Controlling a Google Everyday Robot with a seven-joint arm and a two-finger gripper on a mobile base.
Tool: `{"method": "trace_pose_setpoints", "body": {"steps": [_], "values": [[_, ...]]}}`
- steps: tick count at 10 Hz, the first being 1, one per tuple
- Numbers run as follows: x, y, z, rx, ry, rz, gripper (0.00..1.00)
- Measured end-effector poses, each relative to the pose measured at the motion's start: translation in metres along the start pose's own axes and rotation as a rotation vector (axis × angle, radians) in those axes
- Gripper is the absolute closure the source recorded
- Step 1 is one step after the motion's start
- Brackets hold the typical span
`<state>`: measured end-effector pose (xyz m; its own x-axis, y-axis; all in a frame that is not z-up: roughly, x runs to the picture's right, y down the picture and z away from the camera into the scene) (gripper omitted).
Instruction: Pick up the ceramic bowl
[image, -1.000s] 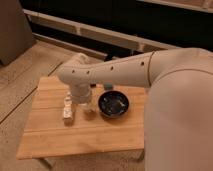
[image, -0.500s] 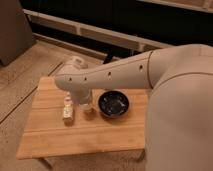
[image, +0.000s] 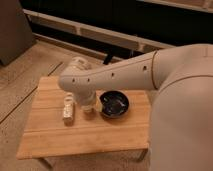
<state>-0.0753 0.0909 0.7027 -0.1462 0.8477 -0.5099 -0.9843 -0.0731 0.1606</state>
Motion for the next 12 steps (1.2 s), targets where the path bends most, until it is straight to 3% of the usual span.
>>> {"method": "trace_pose_setpoints", "body": {"steps": [1, 2, 3, 4, 5, 7, 9, 12], "values": [[-0.002, 0.001, 0.000, -0.015, 0.002, -0.001, 0.35], [-0.006, 0.000, 0.000, -0.062, 0.005, 0.006, 0.35], [-0.011, -0.017, -0.001, -0.102, 0.008, 0.043, 0.35], [-0.014, -0.030, -0.001, -0.116, 0.006, 0.066, 0.35], [-0.016, -0.058, -0.001, -0.138, 0.009, 0.118, 0.35], [-0.017, -0.095, -0.003, -0.153, 0.010, 0.174, 0.35], [-0.016, -0.138, -0.002, -0.133, 0.016, 0.230, 0.35], [-0.015, -0.134, -0.002, -0.137, 0.022, 0.227, 0.35]]}}
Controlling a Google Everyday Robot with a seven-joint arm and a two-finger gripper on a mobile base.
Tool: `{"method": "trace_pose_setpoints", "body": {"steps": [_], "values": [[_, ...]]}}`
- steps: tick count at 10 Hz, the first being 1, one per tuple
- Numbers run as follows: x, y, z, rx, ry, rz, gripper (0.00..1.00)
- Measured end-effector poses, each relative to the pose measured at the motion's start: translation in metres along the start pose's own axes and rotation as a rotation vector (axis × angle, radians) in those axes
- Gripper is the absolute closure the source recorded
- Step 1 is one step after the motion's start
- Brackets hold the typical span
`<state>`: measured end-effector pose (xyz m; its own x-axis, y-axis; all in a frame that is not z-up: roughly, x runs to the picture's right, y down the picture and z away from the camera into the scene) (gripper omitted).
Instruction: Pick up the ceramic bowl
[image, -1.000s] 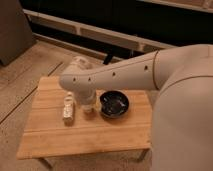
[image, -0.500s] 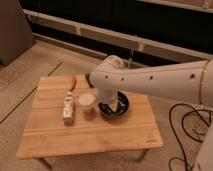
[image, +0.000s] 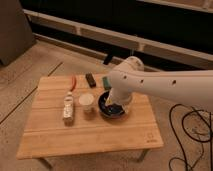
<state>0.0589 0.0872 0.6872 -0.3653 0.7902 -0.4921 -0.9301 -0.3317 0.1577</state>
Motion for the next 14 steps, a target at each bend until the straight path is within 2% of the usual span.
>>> {"method": "trace_pose_setpoints", "body": {"steps": [2, 3, 7, 8, 9, 12, 14], "values": [[-0.008, -0.008, 0.011, -0.006, 0.020, 0.032, 0.35], [-0.022, -0.039, 0.022, 0.013, 0.032, 0.086, 0.35], [-0.057, -0.090, 0.033, 0.031, 0.020, 0.165, 0.35], [-0.062, -0.094, 0.034, 0.025, 0.016, 0.169, 0.35], [-0.072, -0.095, 0.039, 0.004, 0.017, 0.163, 0.35], [-0.083, -0.090, 0.062, -0.030, 0.049, 0.125, 0.35], [-0.087, -0.091, 0.081, -0.021, 0.078, 0.107, 0.35]]}}
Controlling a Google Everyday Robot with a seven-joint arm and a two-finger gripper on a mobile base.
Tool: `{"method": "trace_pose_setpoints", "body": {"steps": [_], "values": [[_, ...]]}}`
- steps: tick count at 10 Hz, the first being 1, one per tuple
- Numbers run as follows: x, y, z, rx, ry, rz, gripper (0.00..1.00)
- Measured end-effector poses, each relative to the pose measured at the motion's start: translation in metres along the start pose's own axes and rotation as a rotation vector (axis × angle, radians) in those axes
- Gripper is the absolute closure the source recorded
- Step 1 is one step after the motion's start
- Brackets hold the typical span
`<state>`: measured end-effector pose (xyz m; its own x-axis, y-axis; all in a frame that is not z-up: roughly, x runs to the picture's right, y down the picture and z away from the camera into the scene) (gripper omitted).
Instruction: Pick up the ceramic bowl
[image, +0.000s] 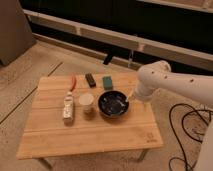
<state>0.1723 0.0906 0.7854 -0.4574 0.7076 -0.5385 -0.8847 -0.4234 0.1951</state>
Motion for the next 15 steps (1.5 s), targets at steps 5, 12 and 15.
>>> {"method": "trace_pose_setpoints", "body": {"steps": [5, 12, 15], "values": [[-0.016, 0.010, 0.043, 0.028, 0.062, -0.032, 0.35], [-0.008, 0.038, 0.103, 0.061, 0.193, -0.107, 0.38], [-0.011, 0.034, 0.119, 0.094, 0.209, -0.116, 0.67]]}}
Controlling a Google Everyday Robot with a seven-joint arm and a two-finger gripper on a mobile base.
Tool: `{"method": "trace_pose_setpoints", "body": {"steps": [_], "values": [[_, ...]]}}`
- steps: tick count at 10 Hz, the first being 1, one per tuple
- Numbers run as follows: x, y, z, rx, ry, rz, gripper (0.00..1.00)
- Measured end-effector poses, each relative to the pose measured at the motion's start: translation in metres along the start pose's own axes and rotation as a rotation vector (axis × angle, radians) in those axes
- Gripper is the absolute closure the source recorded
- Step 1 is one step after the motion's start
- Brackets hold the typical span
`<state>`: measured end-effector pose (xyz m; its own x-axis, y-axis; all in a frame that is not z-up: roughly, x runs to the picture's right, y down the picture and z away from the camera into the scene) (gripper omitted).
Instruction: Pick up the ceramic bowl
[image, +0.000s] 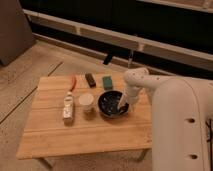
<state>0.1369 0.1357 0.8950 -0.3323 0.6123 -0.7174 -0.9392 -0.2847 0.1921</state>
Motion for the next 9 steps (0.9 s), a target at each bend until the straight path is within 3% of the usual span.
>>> {"method": "trace_pose_setpoints", "body": {"steps": [2, 4, 9], "values": [[-0.005, 0.001, 0.000, 0.002, -0.012, -0.005, 0.86], [-0.010, 0.005, -0.014, -0.020, -0.045, -0.006, 0.90], [0.001, 0.013, -0.117, -0.123, -0.251, -0.032, 0.90]]}}
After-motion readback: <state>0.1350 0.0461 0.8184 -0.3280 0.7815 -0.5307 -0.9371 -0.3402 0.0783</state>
